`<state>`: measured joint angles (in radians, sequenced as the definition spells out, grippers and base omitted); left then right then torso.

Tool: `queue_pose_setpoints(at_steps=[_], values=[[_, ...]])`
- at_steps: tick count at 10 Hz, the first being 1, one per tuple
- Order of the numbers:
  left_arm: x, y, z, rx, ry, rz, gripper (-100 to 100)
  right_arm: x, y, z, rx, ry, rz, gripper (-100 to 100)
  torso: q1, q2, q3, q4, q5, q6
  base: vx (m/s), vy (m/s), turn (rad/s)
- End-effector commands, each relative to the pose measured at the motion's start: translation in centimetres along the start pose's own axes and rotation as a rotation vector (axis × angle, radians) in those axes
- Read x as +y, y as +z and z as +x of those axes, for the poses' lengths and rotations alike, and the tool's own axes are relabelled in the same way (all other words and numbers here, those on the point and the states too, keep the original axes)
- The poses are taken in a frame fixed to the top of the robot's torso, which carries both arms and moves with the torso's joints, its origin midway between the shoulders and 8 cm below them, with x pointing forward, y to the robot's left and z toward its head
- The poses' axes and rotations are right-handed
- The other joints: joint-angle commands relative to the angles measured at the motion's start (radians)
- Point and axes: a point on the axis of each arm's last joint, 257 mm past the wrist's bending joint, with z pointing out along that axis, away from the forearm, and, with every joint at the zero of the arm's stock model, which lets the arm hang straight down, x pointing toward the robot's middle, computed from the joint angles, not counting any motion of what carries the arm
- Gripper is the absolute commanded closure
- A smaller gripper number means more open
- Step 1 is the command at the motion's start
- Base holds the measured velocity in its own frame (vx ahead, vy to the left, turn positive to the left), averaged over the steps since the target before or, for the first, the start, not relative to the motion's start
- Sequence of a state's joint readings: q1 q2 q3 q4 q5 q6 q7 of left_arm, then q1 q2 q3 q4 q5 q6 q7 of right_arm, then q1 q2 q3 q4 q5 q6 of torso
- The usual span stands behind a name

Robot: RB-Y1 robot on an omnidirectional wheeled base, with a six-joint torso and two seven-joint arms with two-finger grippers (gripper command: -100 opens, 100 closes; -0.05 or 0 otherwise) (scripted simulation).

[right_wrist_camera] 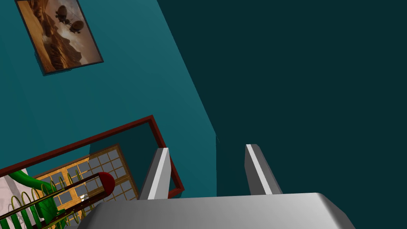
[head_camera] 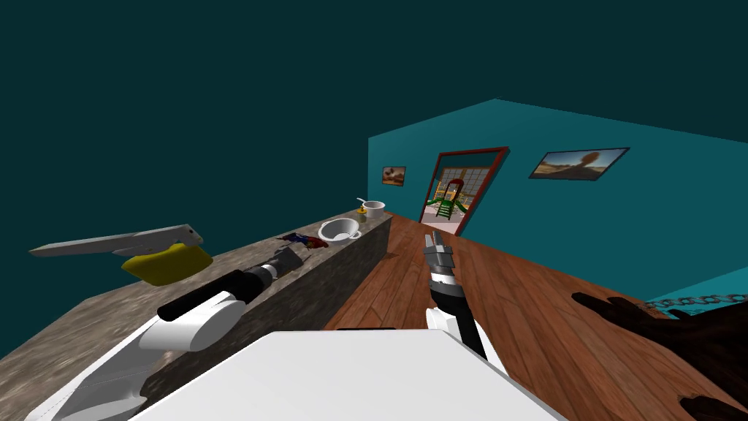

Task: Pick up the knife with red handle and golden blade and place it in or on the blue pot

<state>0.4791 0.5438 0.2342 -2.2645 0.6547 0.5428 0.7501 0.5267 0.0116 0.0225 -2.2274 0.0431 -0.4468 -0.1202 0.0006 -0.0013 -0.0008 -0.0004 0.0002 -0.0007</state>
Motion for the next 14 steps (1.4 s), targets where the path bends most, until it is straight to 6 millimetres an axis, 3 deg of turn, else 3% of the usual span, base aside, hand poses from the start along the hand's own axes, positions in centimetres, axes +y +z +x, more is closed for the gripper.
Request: queue_pose_setpoints(at_steps=[1,3,6,8,9,11,14], values=[[0.7,-0.2,-1.5,-0.043,-0.030,-0.050,-100,0.0,0.0,0.0,0.000,0.000,0.000,0,0.000,0.000,0.000,0.000,0.000,0.000,0.040,0.013,-0.083],[1.4,-0.3,-2.1,-0.067,-0.030,-0.075,-100,0.0,0.0,0.0,0.000,0.000,0.000,0,0.000,0.000,0.000,0.000,0.000,0.000,0.027,0.011,-0.020],[2.6,-0.9,-5.2,-0.161,-0.079,-0.165,-100,0.0,0.0,0.0,0.000,0.000,0.000,0,0.000,0.000,0.000,0.000,0.000,0.000,0.034,0.020,-0.063],[3.3,-1.1,-5.9,-0.188,-0.079,-0.192,-100,0.0,0.0,0.0,0.000,0.000,0.000,0,0.001,0.000,0.000,0.000,0.000,0.000,0.024,0.019,-0.018],[3.7,-1.6,-7.4,-0.234,-0.103,-0.230,-100,0.0,0.0,0.0,0.000,0.000,0.000,0,0.000,0.001,0.000,0.000,0.000,0.000,0.029,0.020,-0.067],[4.2,-1.9,-7.8,-0.253,-0.102,-0.248,-100,0.0,0.0,0.0,0.000,0.000,0.000,0,0.001,0.000,0.000,0.000,0.000,0.000,0.025,0.021,-0.016],[5.1,-3.4,-11.1,-0.362,-0.150,-0.327,-100,0.0,0.0,0.0,0.000,0.000,0.000,0,0.001,0.000,0.000,0.000,0.000,0.000,0.032,0.031,-0.053]])
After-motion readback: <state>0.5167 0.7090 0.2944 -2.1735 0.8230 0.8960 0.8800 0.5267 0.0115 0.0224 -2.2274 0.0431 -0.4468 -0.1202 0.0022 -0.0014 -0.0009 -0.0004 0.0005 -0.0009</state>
